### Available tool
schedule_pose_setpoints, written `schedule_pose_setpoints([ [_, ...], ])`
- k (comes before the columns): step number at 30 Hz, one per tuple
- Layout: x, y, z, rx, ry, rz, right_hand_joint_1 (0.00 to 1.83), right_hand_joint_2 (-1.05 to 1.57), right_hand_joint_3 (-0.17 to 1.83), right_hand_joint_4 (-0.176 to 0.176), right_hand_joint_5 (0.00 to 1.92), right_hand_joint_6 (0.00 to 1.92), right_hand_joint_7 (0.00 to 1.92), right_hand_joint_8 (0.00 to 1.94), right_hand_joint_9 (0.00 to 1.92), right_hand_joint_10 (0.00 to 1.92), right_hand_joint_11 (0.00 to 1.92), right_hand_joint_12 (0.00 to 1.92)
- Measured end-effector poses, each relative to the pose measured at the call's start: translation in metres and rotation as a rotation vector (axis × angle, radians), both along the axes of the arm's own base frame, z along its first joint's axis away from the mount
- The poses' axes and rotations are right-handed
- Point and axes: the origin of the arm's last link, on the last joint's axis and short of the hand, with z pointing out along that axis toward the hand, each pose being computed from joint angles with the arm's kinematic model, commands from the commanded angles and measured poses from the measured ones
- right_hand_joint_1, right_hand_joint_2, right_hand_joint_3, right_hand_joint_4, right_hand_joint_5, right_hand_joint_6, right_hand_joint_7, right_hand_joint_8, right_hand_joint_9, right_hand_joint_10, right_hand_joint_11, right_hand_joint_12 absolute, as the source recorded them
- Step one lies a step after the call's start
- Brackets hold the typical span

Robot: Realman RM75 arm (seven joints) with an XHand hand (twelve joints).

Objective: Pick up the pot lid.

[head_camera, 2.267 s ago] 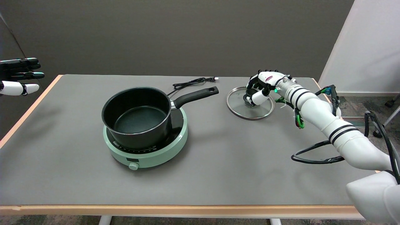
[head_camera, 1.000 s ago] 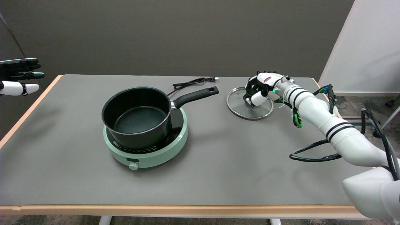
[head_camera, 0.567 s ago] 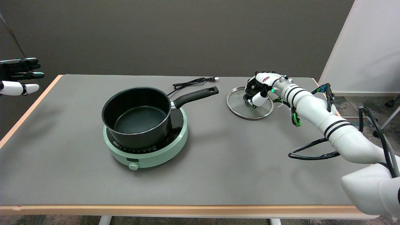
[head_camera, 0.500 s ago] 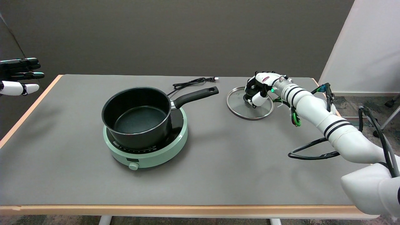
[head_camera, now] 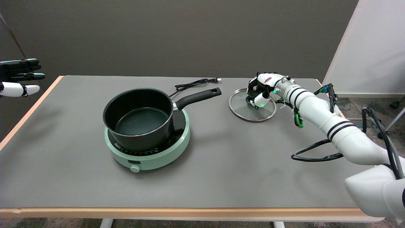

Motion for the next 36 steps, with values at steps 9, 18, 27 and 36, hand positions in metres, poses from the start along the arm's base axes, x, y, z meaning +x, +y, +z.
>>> schedule_pose_setpoints([
  [9,0.0022,-0.0008,-0.0030,0.008,0.000,0.007,1.35,0.96,0.41,0.176,0.76,0.95,0.87,1.27,0.75,1.42,0.65,1.23],
  [18,0.0026,-0.0009,-0.0047,0.014,0.003,0.009,1.34,0.96,0.45,0.176,0.71,0.98,0.85,1.31,0.70,1.57,0.61,1.30],
  [27,0.0033,-0.0010,-0.0059,0.017,0.007,0.012,1.34,0.97,0.45,0.176,0.72,0.94,0.83,1.35,0.70,1.61,0.59,1.37],
  [36,0.0062,-0.0012,-0.0074,0.023,0.010,0.020,1.35,0.93,0.48,0.176,0.73,0.90,0.87,1.30,0.74,1.72,0.55,1.55],
])
